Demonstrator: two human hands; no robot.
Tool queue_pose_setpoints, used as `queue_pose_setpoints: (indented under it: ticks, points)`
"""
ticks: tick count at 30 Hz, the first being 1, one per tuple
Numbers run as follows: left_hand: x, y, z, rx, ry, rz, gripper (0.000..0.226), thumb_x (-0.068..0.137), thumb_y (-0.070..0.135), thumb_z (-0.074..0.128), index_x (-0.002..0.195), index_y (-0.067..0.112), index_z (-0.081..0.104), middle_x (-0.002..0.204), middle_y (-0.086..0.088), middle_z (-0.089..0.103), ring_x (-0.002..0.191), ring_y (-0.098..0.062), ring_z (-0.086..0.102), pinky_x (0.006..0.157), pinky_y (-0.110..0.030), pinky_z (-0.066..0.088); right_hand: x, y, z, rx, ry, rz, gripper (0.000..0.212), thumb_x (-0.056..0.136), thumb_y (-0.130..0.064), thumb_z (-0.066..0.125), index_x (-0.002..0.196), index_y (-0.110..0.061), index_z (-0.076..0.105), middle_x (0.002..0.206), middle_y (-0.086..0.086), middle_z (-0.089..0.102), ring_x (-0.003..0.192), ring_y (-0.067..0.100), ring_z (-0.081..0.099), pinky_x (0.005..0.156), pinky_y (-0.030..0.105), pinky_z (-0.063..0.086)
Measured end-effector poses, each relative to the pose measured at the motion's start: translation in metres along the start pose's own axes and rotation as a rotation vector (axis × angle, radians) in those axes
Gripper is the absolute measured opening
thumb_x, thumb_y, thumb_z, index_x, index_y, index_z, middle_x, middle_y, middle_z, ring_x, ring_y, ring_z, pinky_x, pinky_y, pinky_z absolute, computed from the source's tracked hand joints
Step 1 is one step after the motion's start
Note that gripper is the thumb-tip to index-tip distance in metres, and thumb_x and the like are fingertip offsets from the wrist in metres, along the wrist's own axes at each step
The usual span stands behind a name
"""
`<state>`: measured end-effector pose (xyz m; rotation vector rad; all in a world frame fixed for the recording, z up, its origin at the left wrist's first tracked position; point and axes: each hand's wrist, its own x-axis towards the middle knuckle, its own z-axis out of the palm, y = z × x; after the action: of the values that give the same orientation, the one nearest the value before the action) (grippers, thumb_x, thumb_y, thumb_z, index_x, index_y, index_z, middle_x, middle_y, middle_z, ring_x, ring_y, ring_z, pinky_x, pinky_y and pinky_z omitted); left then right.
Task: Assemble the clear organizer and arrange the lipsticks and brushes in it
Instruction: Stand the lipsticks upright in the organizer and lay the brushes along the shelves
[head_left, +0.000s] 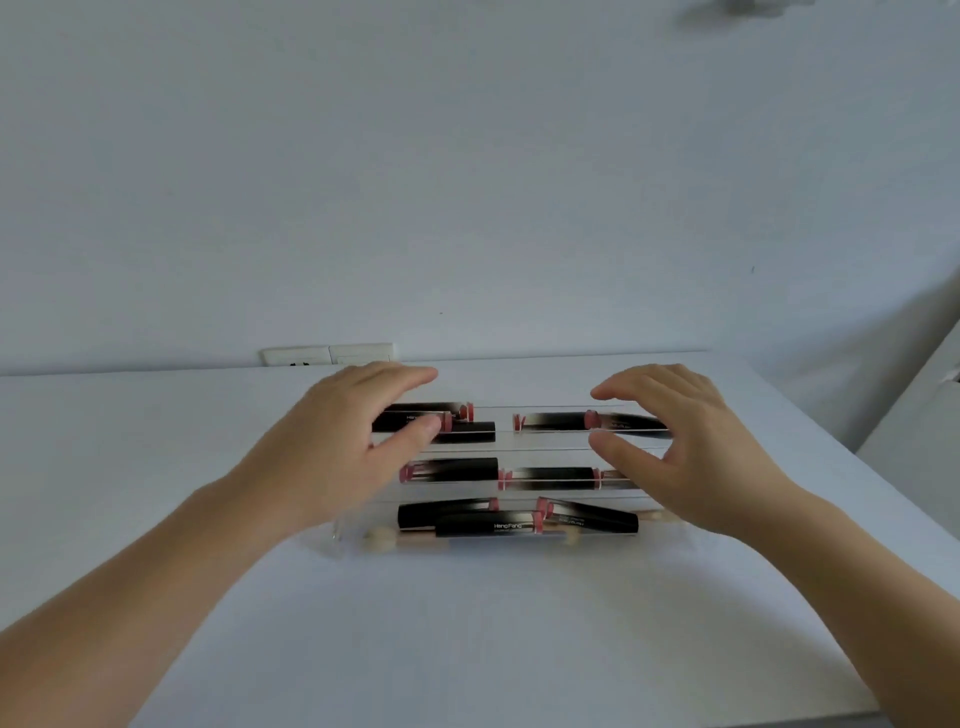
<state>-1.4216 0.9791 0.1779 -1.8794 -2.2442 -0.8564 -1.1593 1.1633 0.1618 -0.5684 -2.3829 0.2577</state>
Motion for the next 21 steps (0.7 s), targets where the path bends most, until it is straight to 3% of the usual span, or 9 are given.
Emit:
queue_pose_setpoints:
  ticks: [3, 6, 9, 11, 13, 16, 19, 21]
  points:
    - [0.008, -0.022, -0.003, -0.118, -0.138, -0.099, 0.042, 0.094, 0.053, 0.059, 0.135, 0.047, 0.058, 0.130, 0.041, 0.055, 0.122, 0.020, 0.048, 0.092, -0.014, 0.042, 0.025, -0.017, 0.002, 0.038, -0.068, -0.044, 0.034, 0.088, -0.049, 0.059, 0.118, -0.033, 0.065, 0.112, -0.023, 0.061, 0.108, -0.006, 0.045, 0.094, 0.020, 0.038]
    - [0.012, -0.033, 0.004, -0.209, -0.143, -0.118, 0.031, 0.094, 0.047, 0.065, 0.125, 0.048, 0.066, 0.117, 0.040, 0.063, 0.105, 0.020, 0.057, 0.077, -0.014, 0.047, 0.053, -0.036, 0.012, 0.099, -0.170, -0.058, 0.032, 0.091, -0.049, 0.057, 0.120, -0.039, 0.064, 0.108, -0.031, 0.058, 0.109, -0.010, 0.048, 0.077, 0.008, 0.041]
    - [0.011, -0.036, 0.012, -0.242, -0.107, -0.066, 0.033, 0.097, 0.049, 0.062, 0.128, 0.040, 0.067, 0.118, 0.032, 0.067, 0.106, 0.011, 0.062, 0.086, -0.019, 0.050, 0.078, -0.047, 0.027, 0.166, -0.359, 0.017, 0.030, 0.095, -0.047, 0.058, 0.124, -0.041, 0.061, 0.104, -0.033, 0.058, 0.102, -0.020, 0.050, 0.075, 0.006, 0.042]
    - [0.008, -0.035, 0.015, -0.170, -0.066, 0.007, 0.040, 0.098, 0.053, 0.053, 0.131, 0.034, 0.067, 0.120, 0.027, 0.068, 0.110, 0.006, 0.062, 0.093, -0.025, 0.050, 0.089, -0.051, 0.037, 0.162, -0.493, 0.050, 0.032, 0.096, -0.048, 0.057, 0.125, -0.037, 0.064, 0.102, -0.027, 0.064, 0.092, -0.018, 0.056, 0.076, 0.010, 0.042]
    - [0.007, -0.033, 0.016, -0.081, -0.017, 0.061, 0.042, 0.098, 0.050, 0.048, 0.130, 0.031, 0.067, 0.118, 0.022, 0.070, 0.107, 0.001, 0.064, 0.091, -0.026, 0.051, 0.093, -0.054, 0.045, 0.146, -0.563, 0.056, 0.028, 0.097, -0.049, 0.056, 0.119, -0.038, 0.068, 0.095, -0.024, 0.068, 0.086, -0.014, 0.060, 0.075, 0.012, 0.044]
    - [0.005, -0.033, 0.019, -0.088, 0.033, 0.044, 0.036, 0.099, 0.047, 0.047, 0.125, 0.032, 0.068, 0.107, 0.018, 0.074, 0.097, -0.005, 0.066, 0.085, -0.032, 0.054, 0.092, -0.055, 0.051, 0.136, -0.549, 0.052, 0.023, 0.097, -0.046, 0.057, 0.113, -0.037, 0.071, 0.095, -0.021, 0.071, 0.087, -0.010, 0.061, 0.077, 0.014, 0.046]
    - [0.004, -0.035, 0.024, -0.213, 0.057, -0.018, 0.013, 0.105, 0.039, 0.051, 0.113, 0.040, 0.061, 0.094, 0.013, 0.074, 0.079, -0.009, 0.065, 0.076, -0.039, 0.054, 0.092, -0.054, 0.050, 0.125, -0.522, 0.060, 0.022, 0.096, -0.044, 0.060, 0.114, -0.037, 0.070, 0.094, -0.021, 0.072, 0.086, -0.006, 0.063, 0.079, 0.015, 0.049]
    - [0.004, -0.033, 0.023, -0.403, 0.084, -0.091, 0.012, 0.104, 0.042, 0.047, 0.107, 0.035, 0.057, 0.104, 0.010, 0.076, 0.091, -0.013, 0.071, 0.084, -0.043, 0.055, 0.091, -0.051, 0.049, 0.144, -0.508, 0.063, 0.021, 0.095, -0.041, 0.063, 0.114, -0.036, 0.071, 0.093, -0.020, 0.073, 0.087, -0.005, 0.065, 0.082, 0.017, 0.050]
